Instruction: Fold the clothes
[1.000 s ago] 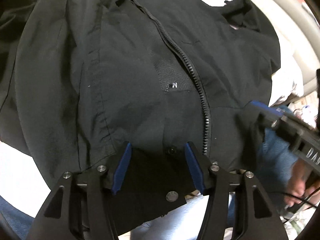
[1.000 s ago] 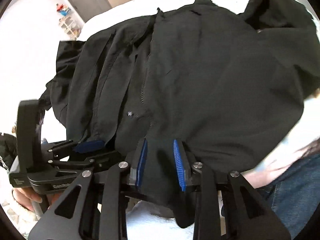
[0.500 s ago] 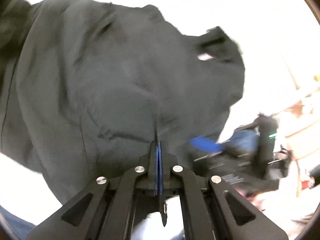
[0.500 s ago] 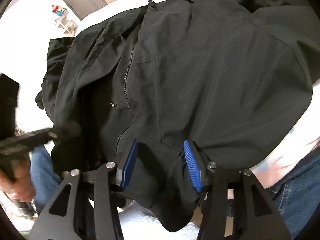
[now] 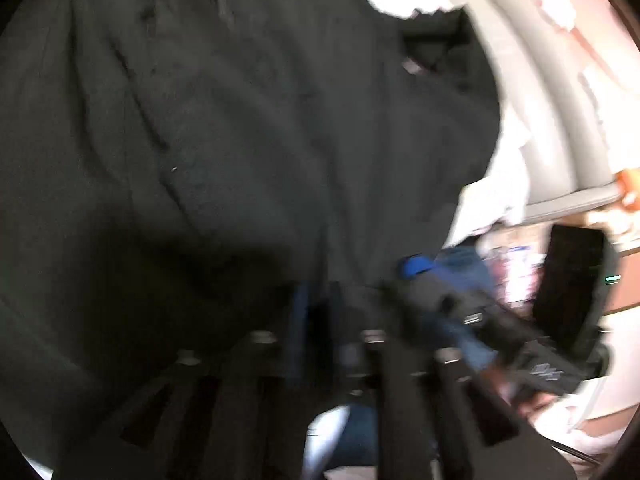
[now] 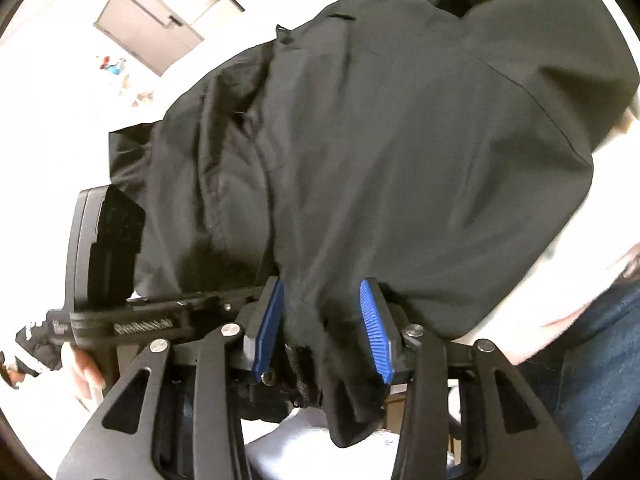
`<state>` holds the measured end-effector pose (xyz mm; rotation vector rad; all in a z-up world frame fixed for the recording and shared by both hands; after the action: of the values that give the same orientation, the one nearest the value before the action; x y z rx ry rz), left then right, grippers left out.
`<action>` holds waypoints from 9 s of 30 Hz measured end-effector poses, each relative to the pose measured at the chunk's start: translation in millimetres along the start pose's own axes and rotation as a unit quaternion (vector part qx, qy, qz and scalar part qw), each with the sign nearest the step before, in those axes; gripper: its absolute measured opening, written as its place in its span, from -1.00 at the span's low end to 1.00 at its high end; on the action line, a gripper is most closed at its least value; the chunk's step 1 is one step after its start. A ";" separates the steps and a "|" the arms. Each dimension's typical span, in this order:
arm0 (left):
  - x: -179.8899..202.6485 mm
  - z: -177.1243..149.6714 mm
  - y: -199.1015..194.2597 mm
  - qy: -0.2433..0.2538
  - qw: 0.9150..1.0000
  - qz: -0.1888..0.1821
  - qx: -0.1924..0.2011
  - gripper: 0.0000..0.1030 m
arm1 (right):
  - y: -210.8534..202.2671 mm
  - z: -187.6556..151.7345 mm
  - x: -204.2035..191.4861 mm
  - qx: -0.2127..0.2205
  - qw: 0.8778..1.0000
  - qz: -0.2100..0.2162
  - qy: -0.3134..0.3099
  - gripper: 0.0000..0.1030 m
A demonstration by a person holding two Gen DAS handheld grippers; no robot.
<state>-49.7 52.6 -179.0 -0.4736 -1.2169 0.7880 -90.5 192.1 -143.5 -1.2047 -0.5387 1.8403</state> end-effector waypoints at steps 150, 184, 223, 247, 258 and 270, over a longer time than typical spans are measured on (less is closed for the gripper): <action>-23.1 -74.7 -32.9 0.136 0.983 0.103 0.064 -0.43 | 7.0 -107.1 -77.9 -0.105 0.967 0.013 -0.233 -0.47; -38.9 -73.7 -35.0 0.144 0.985 0.090 0.033 -0.16 | 26.2 -117.6 -77.2 -0.131 0.966 0.025 -0.219 -0.39; -63.7 -113.6 -69.4 -0.020 0.986 0.156 0.053 -0.91 | 32.9 -106.8 -52.5 -0.104 0.978 -0.030 -0.179 -0.43; -88.0 -105.2 -48.9 -0.084 0.990 0.111 0.035 -0.84 | 14.5 -80.6 -30.1 -0.048 0.993 -0.016 -0.110 -0.27; -79.1 -91.3 -55.2 -0.101 0.991 0.057 0.070 -0.13 | 8.9 -75.8 -19.0 -0.052 0.992 -0.042 -0.105 -0.27; -99.6 -74.3 -18.2 -0.131 0.985 0.100 0.053 -0.84 | 21.7 -82.0 -13.3 -0.063 0.993 -0.037 -0.096 -0.25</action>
<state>12.3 -28.1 -252.7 -0.4176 -1.3749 1.1091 -24.1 161.6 -188.7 -1.0791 -0.8084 1.8921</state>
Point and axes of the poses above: each gripper's, at about its wrist camera, not at the fingertips, and y roughly the way its jaws point, x to its right, z to its top, the point moved 7 cm from there along y, roughly the way its jaws point, and after that the axes turned 5 degrees about x, right-handed, at the moved point
